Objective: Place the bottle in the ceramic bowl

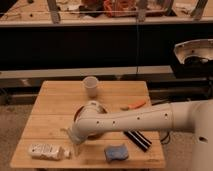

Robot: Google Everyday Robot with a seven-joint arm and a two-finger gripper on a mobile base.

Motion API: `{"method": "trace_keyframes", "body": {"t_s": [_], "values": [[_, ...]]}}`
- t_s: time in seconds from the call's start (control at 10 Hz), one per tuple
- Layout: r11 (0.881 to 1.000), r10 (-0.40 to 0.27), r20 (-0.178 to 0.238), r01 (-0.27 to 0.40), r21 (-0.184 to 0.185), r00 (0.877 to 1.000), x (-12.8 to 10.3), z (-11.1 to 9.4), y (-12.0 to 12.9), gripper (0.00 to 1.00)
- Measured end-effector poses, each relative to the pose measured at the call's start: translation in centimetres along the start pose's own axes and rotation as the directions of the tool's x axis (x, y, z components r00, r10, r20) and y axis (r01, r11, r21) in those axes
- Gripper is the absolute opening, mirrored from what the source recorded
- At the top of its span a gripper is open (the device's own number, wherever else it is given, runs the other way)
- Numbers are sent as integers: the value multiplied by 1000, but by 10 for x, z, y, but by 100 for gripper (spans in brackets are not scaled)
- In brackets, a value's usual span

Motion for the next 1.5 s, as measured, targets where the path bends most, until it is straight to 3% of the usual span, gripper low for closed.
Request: {"method": "trace_keyframes", "body": {"t_s": [0.8, 1.5], "values": [[998, 10, 75, -6, -63, 997, -11, 39, -4, 80], [993, 10, 103, 2, -114, 995, -14, 62, -9, 80]]}}
